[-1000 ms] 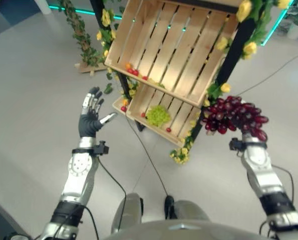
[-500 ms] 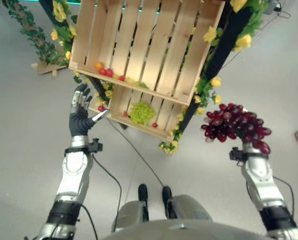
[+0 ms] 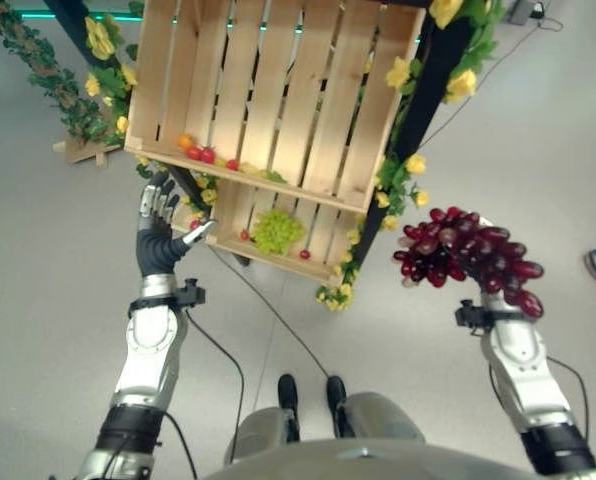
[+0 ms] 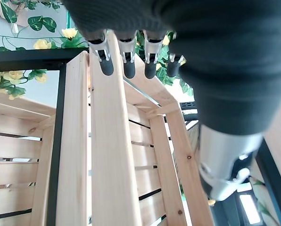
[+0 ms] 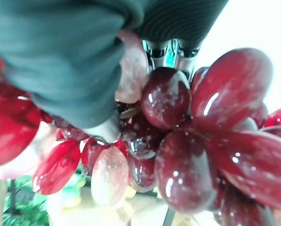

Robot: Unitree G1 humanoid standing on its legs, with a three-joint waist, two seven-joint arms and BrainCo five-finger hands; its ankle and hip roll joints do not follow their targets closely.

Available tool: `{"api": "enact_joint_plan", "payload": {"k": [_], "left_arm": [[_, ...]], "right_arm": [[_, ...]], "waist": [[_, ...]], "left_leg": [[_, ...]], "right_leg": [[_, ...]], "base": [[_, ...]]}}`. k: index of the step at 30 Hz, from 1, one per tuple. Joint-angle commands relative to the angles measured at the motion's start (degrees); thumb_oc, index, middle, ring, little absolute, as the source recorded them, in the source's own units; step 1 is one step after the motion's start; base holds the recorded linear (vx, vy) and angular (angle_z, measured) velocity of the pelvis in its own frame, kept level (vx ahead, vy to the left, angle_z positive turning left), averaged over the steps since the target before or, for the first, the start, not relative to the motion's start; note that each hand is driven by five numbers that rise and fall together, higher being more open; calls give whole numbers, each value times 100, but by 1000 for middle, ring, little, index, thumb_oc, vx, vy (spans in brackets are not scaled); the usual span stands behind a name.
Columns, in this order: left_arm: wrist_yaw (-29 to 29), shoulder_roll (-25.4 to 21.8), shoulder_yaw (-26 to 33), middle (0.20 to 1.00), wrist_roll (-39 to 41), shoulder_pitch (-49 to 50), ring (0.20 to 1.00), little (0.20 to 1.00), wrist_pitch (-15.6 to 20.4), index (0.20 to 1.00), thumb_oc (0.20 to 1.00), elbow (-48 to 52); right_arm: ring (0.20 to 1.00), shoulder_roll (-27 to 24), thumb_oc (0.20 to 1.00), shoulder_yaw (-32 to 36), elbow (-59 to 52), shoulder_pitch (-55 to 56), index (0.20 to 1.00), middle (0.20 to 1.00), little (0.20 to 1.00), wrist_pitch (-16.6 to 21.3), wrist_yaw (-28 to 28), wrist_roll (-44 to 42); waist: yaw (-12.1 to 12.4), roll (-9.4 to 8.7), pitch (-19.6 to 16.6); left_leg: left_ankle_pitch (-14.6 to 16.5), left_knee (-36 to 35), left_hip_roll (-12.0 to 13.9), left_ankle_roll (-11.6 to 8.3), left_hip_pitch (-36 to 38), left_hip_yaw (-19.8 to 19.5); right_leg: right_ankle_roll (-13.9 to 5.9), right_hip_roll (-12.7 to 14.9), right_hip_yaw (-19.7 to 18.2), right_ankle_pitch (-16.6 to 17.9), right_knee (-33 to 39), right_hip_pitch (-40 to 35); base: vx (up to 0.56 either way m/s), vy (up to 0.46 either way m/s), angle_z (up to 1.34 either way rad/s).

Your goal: Pick up the fruits from the basket on one side to the basket on the other side

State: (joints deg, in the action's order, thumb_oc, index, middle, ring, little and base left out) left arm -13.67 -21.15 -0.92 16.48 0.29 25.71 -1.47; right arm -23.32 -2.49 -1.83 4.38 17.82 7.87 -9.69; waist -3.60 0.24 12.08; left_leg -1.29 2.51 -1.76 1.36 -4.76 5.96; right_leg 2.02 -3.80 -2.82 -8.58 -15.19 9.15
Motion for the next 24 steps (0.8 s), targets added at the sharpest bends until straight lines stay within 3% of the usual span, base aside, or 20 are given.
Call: {"api": "enact_joint_plan", "payload": {"k": [1, 15, 24], "left_arm": [[-169, -108, 159, 1000, -301, 52, 1000, 1000, 357, 1000, 1000, 139], [-437, -157, 20, 1000, -355, -20, 1000, 1000, 225, 1000, 1000, -25], [-459, -204, 88, 1000, -340, 12, 1000, 1000, 245, 1000, 1000, 74]], "right_arm": [[200, 27, 200, -174, -447, -468, 200, 200, 200, 456, -13, 214], [200, 141, 200, -1461, -412, -1961, 200, 200, 200, 190, 75, 608], [200, 154, 200, -1628, -198, -2371, 200, 200, 200, 102, 132, 730]], "waist": [[64, -179, -305], [475, -216, -323], [723, -249, -276]], "left_leg": [[566, 493, 75, -93, 70, -60], [470, 306, -62, -68, 99, -371], [374, 249, -184, -71, 6, -703]], "right_leg": [[-641, 403, -233, 454, 145, -176], [-661, 554, 152, 440, 229, -306], [-668, 660, 463, 393, 217, -350]], "base": [[0, 0, 0], [-4, 4, 10], [-13, -10, 18]]}}
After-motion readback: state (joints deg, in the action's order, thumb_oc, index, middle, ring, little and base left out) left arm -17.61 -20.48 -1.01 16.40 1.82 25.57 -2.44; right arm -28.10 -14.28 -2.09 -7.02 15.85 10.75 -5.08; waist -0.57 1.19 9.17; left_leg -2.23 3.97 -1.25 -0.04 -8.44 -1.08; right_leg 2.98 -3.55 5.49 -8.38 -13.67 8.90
